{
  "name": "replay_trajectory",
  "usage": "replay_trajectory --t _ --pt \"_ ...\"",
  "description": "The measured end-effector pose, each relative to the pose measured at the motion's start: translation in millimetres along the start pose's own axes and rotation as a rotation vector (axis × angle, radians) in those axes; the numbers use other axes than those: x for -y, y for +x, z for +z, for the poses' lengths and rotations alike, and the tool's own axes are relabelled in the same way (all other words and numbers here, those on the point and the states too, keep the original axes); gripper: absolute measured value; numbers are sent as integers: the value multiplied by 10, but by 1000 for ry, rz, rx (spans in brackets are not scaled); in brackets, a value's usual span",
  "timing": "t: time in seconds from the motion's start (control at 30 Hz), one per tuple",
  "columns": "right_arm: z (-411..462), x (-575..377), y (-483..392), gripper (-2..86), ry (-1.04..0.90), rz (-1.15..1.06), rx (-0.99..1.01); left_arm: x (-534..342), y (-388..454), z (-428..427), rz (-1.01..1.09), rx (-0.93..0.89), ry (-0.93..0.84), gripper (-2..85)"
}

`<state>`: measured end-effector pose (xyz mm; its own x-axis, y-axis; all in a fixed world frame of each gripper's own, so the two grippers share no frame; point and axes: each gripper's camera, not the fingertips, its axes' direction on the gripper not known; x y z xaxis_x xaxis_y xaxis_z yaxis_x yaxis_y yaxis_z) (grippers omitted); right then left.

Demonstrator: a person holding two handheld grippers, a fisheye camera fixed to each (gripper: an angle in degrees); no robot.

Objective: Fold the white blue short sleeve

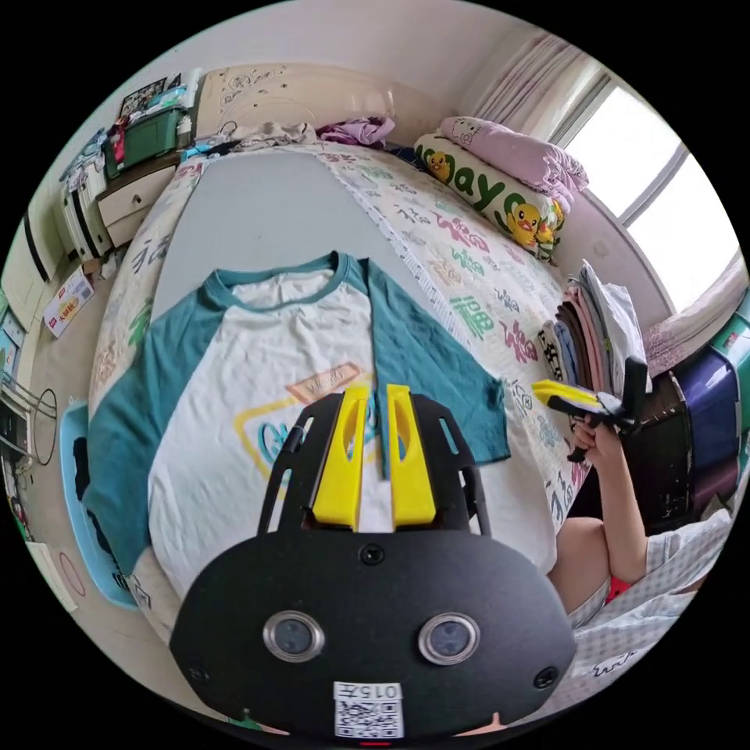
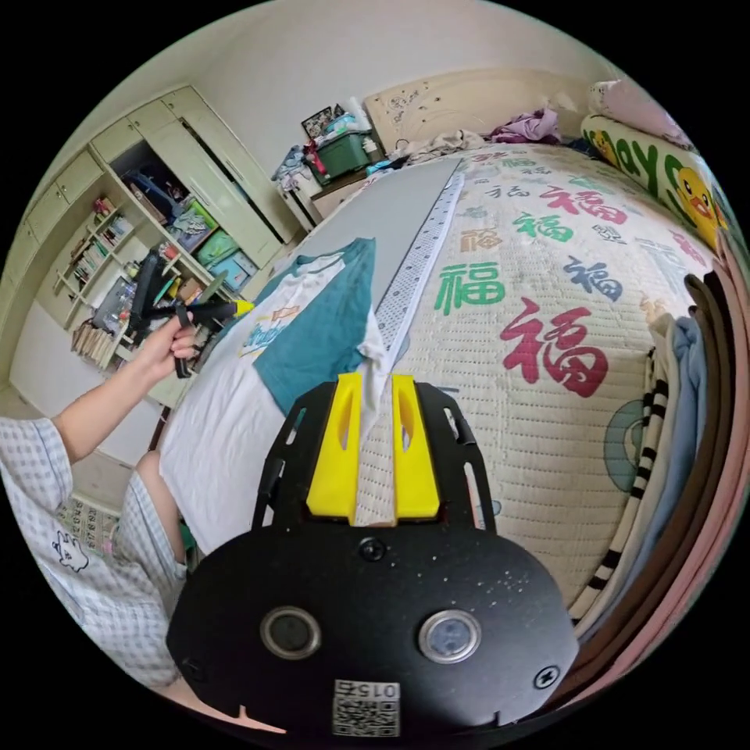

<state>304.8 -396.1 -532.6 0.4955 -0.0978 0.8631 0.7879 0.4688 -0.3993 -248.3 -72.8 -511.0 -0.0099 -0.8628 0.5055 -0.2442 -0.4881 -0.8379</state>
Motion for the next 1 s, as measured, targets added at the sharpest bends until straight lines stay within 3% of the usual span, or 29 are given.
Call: replay_trajectory --t 0.27,0.63,0.8,1.0 --pt "84 289 -12 50 -74 -50 -146 1127 23 743 -160 -51 -20 53" --pt "-481 419 561 26 -112 78 -96 1415 -73 861 -263 -107 -30 -3" --pt "-1046 496 678 78 -33 84 -120 1168 45 290 -129 -201 -20 -1" --pt "-1552 689 440 69 -7 -57 -99 435 258 -325 64 -5 -169 1"
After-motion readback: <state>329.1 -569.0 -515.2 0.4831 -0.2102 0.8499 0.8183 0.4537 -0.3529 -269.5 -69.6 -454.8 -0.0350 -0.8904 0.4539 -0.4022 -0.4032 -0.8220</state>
